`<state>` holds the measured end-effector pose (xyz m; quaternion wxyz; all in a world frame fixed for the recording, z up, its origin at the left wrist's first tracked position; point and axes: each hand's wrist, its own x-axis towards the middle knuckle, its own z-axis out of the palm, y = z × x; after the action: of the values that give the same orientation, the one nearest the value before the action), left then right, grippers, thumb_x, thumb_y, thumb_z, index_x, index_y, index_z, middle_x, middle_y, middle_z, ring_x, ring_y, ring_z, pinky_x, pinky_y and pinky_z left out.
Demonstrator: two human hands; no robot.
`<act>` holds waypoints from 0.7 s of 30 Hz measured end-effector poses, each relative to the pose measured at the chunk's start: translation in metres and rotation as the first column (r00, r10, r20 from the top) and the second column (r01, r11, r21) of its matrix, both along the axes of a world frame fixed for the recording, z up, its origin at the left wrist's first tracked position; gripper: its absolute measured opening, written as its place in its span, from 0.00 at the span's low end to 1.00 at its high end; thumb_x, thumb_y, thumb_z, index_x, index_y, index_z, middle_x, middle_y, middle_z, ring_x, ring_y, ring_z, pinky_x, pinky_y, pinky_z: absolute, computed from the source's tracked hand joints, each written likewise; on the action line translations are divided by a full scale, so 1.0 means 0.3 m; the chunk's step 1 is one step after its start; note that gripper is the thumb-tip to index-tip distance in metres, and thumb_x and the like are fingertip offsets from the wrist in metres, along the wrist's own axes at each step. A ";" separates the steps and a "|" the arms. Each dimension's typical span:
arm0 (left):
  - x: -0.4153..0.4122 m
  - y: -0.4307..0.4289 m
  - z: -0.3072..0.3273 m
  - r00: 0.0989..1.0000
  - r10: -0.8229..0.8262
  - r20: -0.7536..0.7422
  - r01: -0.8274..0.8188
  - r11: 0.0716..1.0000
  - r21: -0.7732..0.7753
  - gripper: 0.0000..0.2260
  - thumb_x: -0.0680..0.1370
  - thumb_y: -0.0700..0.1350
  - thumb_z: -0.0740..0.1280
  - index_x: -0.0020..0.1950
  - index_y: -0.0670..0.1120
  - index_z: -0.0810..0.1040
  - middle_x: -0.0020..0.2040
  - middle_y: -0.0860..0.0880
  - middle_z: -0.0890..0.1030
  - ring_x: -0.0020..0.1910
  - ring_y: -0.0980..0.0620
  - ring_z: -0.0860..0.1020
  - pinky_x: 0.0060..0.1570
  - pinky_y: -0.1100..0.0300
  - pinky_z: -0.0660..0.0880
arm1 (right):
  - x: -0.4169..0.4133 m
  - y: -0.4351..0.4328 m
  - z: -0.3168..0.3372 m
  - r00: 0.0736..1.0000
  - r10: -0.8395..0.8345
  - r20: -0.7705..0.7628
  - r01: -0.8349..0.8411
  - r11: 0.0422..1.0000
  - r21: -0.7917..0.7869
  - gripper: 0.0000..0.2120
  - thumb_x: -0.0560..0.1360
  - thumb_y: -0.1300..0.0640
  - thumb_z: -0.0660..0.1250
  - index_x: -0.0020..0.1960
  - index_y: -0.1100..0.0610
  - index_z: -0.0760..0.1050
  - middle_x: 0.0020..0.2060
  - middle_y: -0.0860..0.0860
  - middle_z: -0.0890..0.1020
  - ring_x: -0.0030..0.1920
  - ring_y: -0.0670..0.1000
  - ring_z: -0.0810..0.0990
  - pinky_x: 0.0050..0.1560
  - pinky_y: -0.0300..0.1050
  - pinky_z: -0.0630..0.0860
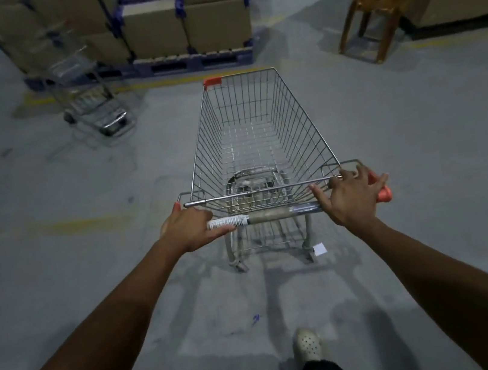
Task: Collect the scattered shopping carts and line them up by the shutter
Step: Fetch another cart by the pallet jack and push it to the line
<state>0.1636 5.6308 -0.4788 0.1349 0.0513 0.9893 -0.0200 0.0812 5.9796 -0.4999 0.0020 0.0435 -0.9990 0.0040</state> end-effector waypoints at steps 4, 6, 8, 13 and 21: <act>-0.043 -0.038 0.005 0.994 0.110 0.002 -0.110 0.994 0.011 0.33 0.70 0.79 0.43 0.40 0.54 0.73 0.39 0.55 0.74 0.45 0.50 0.78 0.68 0.39 0.63 | -0.175 -0.087 0.007 0.997 0.076 0.022 -0.076 0.997 0.008 0.45 0.76 0.25 0.36 0.58 0.50 0.83 0.66 0.55 0.78 0.75 0.63 0.64 0.69 0.80 0.47; -0.058 -0.059 0.017 0.986 0.166 0.004 -0.166 0.986 0.020 0.29 0.72 0.78 0.46 0.38 0.55 0.70 0.38 0.55 0.73 0.44 0.49 0.77 0.68 0.40 0.63 | -0.251 -0.143 0.009 0.992 0.121 0.026 -0.121 0.993 0.006 0.44 0.76 0.25 0.36 0.60 0.49 0.82 0.69 0.55 0.76 0.75 0.62 0.63 0.70 0.80 0.45; -0.075 -0.103 0.026 0.975 0.221 0.000 -0.221 0.974 0.041 0.27 0.72 0.78 0.49 0.34 0.56 0.66 0.36 0.56 0.72 0.42 0.49 0.76 0.67 0.42 0.64 | -0.321 -0.213 0.006 0.984 0.175 0.040 -0.175 0.984 0.010 0.43 0.76 0.25 0.37 0.61 0.48 0.82 0.70 0.55 0.75 0.75 0.62 0.62 0.70 0.79 0.46; -0.115 -0.296 -0.017 0.896 0.425 -0.129 -0.398 0.897 0.189 0.37 0.70 0.80 0.43 0.40 0.50 0.74 0.39 0.52 0.77 0.40 0.50 0.75 0.53 0.49 0.71 | -0.478 -0.434 -0.009 0.956 0.291 0.046 -0.291 0.957 -0.005 0.40 0.76 0.27 0.40 0.64 0.48 0.80 0.71 0.56 0.74 0.76 0.62 0.62 0.70 0.77 0.48; -0.193 -0.661 -0.106 0.865 0.414 -0.283 -0.395 0.910 0.123 0.39 0.76 0.75 0.49 0.64 0.45 0.77 0.62 0.40 0.76 0.65 0.39 0.71 0.63 0.41 0.70 | -0.746 -0.875 -0.015 0.888 0.458 0.038 -0.457 0.889 -0.032 0.37 0.75 0.27 0.45 0.68 0.48 0.76 0.76 0.57 0.66 0.77 0.63 0.59 0.68 0.74 0.51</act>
<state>0.1058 5.4325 -0.5105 -0.0188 -0.1566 0.9870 0.0314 -0.1427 5.7172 -0.5043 -0.0207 0.2771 -0.9605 0.0162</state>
